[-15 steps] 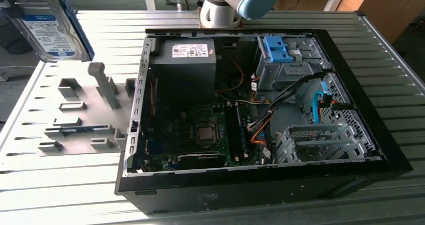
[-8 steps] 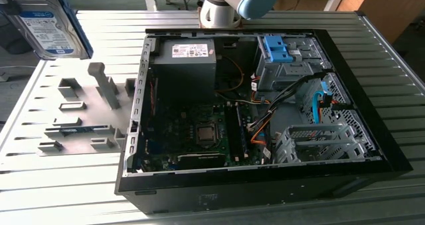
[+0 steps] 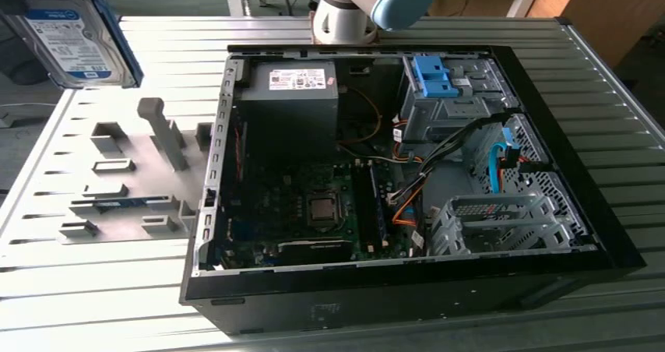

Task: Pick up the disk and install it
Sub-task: 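Pick up the disk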

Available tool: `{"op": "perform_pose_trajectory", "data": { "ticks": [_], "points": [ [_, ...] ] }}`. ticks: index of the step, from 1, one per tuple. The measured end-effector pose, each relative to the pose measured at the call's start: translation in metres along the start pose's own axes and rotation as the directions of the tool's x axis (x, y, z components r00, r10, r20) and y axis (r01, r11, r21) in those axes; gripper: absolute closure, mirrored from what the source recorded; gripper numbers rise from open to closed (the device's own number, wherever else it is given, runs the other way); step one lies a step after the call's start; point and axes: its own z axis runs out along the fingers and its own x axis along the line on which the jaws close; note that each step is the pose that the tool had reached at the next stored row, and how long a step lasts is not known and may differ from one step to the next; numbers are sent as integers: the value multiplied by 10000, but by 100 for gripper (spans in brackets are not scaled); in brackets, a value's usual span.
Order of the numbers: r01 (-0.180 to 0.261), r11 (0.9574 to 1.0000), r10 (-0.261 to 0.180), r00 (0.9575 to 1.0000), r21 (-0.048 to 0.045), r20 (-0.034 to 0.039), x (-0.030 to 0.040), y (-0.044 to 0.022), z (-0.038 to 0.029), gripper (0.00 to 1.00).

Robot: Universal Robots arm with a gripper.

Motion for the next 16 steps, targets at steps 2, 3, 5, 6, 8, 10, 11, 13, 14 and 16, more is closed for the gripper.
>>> {"op": "perform_pose_trajectory", "data": {
  "ticks": [2,3,5,6,8,10,11,13,14,16],
  "points": [
    [0,10000,0,10000,0,0,-1,0,-33,64],
    [0,10000,0,10000,0,0,-1,1,-50,64],
    [1,10000,-1,10000,-1,0,-2,1,-87,64],
    [0,10000,0,10000,-1,0,-3,2,-105,64],
    [0,10000,0,10000,1,0,-4,3,-146,64],
    [1,10000,-1,10000,1,0,-5,3,-187,64],
    [0,10000,0,10000,0,0,-5,4,-209,64],
    [0,10000,0,10000,0,0,-6,5,-255,64],
    [1,10000,-1,10000,0,0,-7,5,-278,64],
    [0,10000,0,10000,0,0,-8,6,-322,64]
  ]
}}
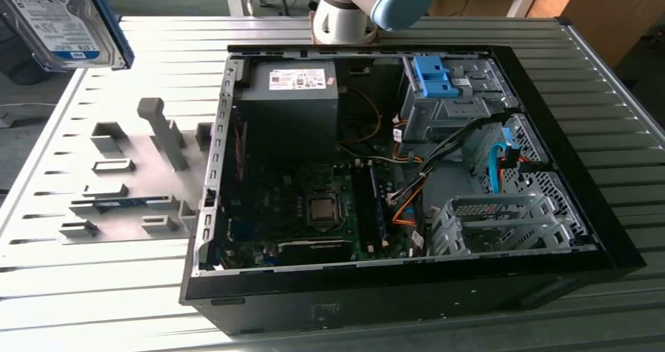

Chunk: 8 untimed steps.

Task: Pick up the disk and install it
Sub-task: 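Pick up the disk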

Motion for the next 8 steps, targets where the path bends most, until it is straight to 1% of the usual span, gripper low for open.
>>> {"op": "perform_pose_trajectory", "data": {
  "ticks": [8],
  "points": [
    [0,10000,0,10000,0,0,-4,3,-177,64]
  ]
}}
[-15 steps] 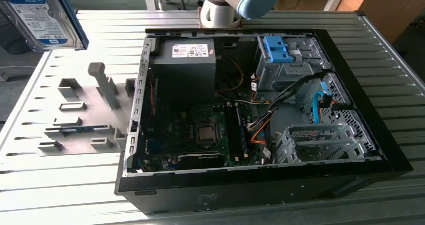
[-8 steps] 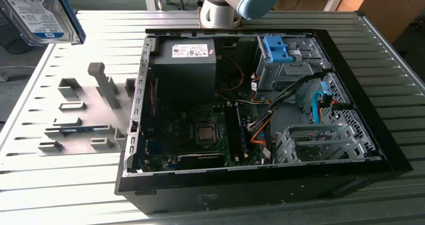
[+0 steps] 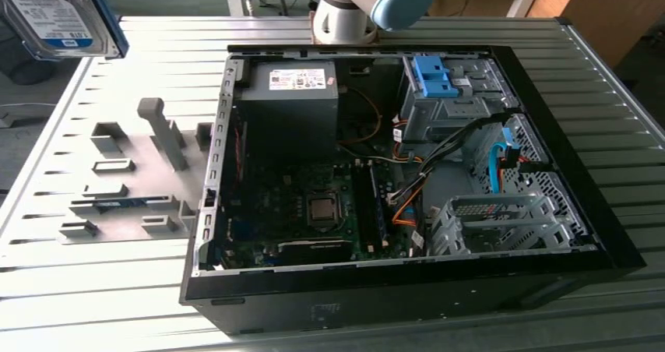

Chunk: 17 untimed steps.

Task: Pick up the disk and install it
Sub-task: 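Pick up the disk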

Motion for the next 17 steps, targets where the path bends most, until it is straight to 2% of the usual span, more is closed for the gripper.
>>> {"op": "perform_pose_trajectory", "data": {
  "ticks": [14,17],
  "points": [
    [0,10000,0,10000,0,0,-10,7,-383,64],
    [0,10000,0,10000,1,0,-11,7,-405,64]
  ]
}}
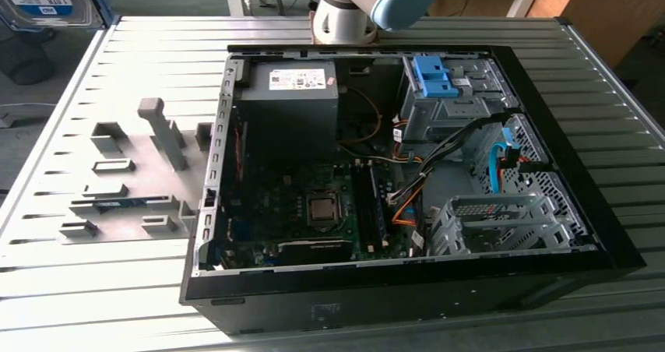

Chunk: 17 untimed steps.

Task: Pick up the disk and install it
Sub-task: 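Pick up the disk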

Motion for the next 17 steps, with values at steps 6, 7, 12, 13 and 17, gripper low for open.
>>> {"op": "perform_pose_trajectory", "data": {
  "ticks": [6,7,12,13,17],
  "points": [
    [0,10000,0,10000,0,0,0,-5,-3,64],
    [0,10000,0,10000,-1,0,0,-14,-4,64],
    [0,10000,0,10000,0,0,-1,-72,-4,64],
    [0,10000,0,10000,-1,0,-1,-81,-5,64],
    [0,10000,0,10000,-1,0,-2,-108,-6,64]
  ]
}}
